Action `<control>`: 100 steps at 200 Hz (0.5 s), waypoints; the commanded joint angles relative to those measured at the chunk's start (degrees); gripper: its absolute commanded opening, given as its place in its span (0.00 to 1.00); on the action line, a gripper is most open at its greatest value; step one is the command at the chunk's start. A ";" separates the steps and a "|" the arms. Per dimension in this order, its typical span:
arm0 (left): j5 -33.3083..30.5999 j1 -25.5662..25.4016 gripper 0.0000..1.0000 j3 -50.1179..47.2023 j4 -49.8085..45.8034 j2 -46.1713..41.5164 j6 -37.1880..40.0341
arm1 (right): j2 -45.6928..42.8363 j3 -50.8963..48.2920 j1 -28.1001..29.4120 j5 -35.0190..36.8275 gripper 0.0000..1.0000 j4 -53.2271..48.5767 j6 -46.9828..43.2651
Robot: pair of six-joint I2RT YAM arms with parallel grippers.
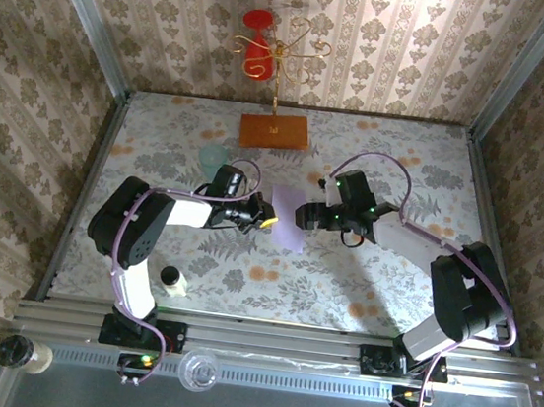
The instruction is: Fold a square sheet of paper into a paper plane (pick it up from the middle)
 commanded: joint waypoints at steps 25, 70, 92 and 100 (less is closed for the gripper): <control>-1.26 -0.44 0.00 -0.51 2.42 0.27 -4.88 | -3.88 -4.69 5.80 3.90 0.85 7.37 -12.20; -1.61 -0.63 0.00 -0.25 1.23 0.30 -5.02 | -0.73 -3.68 13.01 8.26 0.85 7.25 -22.41; -1.61 -0.81 0.00 -0.17 1.10 0.37 -4.91 | 1.45 -3.07 15.52 11.07 0.84 7.75 -25.27; -1.61 -0.89 0.00 -0.15 1.12 0.37 -4.74 | 2.39 -2.66 16.24 12.32 0.84 8.12 -26.11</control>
